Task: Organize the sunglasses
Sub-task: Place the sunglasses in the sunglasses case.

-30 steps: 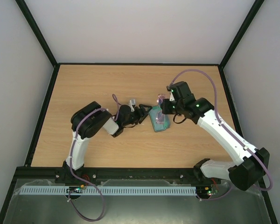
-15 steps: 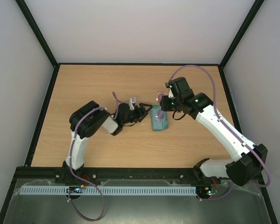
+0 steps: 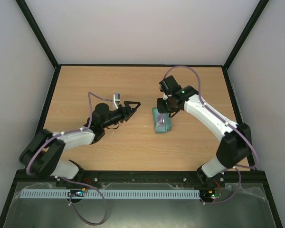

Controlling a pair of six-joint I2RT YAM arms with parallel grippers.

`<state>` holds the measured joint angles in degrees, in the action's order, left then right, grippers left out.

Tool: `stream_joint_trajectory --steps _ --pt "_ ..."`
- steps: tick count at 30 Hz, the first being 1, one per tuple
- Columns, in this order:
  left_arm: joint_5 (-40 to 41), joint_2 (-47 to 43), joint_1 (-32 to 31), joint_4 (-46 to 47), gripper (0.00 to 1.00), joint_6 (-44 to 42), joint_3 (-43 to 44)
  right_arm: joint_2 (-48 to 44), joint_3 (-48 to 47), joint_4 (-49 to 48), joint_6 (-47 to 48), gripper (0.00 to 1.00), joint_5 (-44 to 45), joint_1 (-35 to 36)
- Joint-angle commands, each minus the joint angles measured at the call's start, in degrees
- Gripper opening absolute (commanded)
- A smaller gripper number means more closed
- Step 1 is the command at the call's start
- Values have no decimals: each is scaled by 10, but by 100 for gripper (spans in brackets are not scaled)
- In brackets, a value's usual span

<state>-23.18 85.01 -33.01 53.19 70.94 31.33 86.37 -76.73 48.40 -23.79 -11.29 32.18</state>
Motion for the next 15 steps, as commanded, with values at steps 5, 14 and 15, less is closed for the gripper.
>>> stream_joint_trajectory --steps 5,14,15 --pt "-4 -179 20 -239 83 -82 -41 105 -52 41 15 11 16 -4" --pt "-2 -262 40 -306 84 -103 -50 181 -54 30 11 11 46 6" --pt "-3 -264 40 -307 84 -104 -51 184 -52 27 12 11 48 6"
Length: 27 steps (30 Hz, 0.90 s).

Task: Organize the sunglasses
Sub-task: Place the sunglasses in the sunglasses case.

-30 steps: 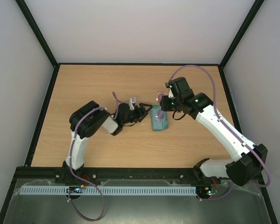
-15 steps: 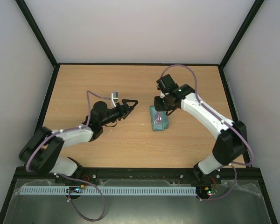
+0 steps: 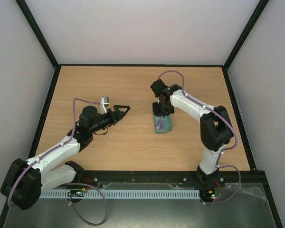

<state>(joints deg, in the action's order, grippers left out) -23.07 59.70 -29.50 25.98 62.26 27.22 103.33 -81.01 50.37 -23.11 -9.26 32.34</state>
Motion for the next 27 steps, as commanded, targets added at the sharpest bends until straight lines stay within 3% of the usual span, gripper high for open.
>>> stream_joint_trajectory --steps 1,27 --pt "-4 -12 5 -35 84 -17 -12 19 -9 5 6 11 31 4" --pt "-4 6 7 -18 84 -15 -20 114 -26 -40 25 12 36 4"
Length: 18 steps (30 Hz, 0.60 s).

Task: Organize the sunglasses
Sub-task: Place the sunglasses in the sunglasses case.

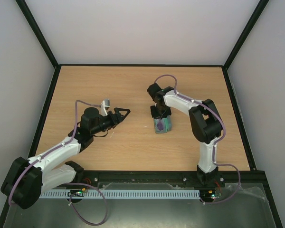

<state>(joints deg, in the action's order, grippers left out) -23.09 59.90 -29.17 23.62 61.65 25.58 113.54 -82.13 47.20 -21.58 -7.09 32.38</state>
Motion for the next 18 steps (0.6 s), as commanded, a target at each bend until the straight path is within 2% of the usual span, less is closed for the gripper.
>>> stream_joint_trajectory --steps 1,14,16,18 --pt "-3 3 4 6 84 -9 -3 12 -15 -10 9 12 18 4" --pt "-3 11 4 0 84 -14 2 17 0 -29 14 12 14 -3" --pt "-3 13 4 -2 84 -15 5 16 4 -29 15 15 13 -3" --pt "-4 15 4 -4 84 -17 7 8 5 -28 15 22 11 -3"
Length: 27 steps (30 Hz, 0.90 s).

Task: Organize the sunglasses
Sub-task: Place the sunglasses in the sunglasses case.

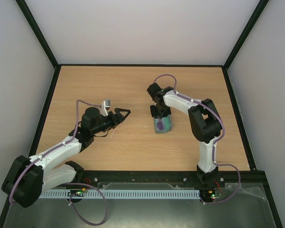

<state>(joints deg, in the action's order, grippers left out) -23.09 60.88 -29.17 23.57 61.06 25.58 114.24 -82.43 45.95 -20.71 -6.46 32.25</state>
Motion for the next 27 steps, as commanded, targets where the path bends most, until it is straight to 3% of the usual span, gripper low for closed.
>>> stream_joint_trajectory --steps 1,10,19,24,27 --pt "-4 6 4 -5 84 -11 9 -6 9 -16 5 25 5 -2" --pt "-1 10 4 -17 85 -18 21 -75 -22 5 8 41 -25 -2" --pt "15 46 -7 -11 85 -19 22 -147 -32 29 5 44 32 -7" --pt "24 76 -23 5 85 -16 22 -156 5 17 4 71 81 -13" --pt "30 91 -30 8 85 -17 26 -168 37 -12 6 79 62 -25"
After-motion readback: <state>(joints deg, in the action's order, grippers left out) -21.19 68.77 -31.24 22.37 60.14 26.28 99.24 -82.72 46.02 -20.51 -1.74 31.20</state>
